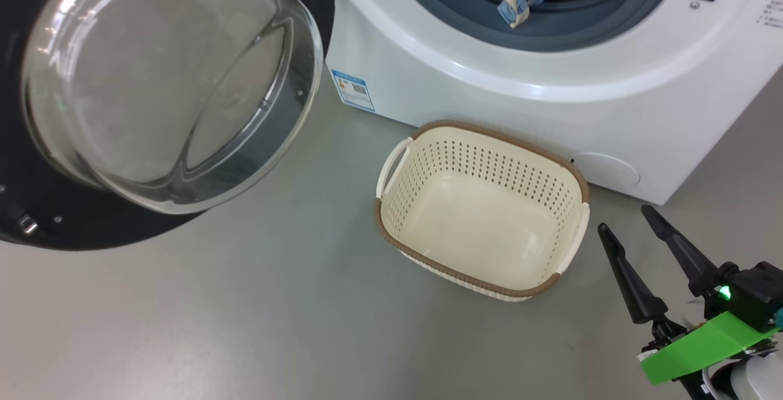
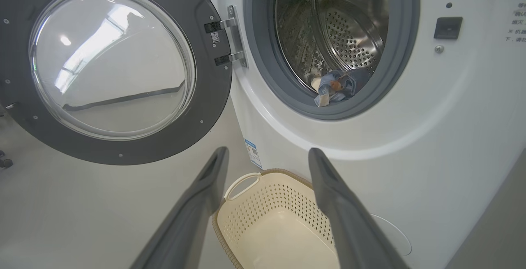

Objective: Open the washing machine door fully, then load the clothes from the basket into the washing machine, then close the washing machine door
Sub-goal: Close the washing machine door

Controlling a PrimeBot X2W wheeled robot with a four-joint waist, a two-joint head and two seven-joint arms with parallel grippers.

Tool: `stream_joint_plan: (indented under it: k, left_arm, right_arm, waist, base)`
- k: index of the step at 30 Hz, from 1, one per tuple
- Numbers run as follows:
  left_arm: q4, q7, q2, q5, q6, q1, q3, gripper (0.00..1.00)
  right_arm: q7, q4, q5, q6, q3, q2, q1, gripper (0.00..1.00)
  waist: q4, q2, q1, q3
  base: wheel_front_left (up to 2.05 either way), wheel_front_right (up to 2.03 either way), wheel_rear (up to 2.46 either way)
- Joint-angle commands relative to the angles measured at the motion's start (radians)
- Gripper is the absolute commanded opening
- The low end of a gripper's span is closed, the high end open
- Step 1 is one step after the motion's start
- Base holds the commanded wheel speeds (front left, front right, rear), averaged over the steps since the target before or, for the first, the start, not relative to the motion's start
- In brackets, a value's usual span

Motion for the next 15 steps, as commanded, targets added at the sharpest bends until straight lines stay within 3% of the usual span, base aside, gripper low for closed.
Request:
stream_joint_plan:
  k: [1, 15]
  left_arm:
    - [0.011, 0.036, 0.093, -0.014, -0.004, -0.038, 0.01, 0.0]
    - [0.182, 0.297, 0.124, -0.088, -0.004, -0.123, -0.071, 0.0]
  right_arm:
    - [-0.008, -0.027, 0.003, 0.005, 0.014, -0.024, -0.018, 1.0]
    - [-0.008, -0.033, 0.006, 0.005, 0.022, -0.053, -0.035, 1.0]
  waist:
    - [-0.009, 0.0, -0.0001, 0.02]
    - [-0.019, 0.0, -0.0001, 0.057]
  base:
    - [0.0, 0.0, 0.0]
    - [0.0, 0.0, 0.0]
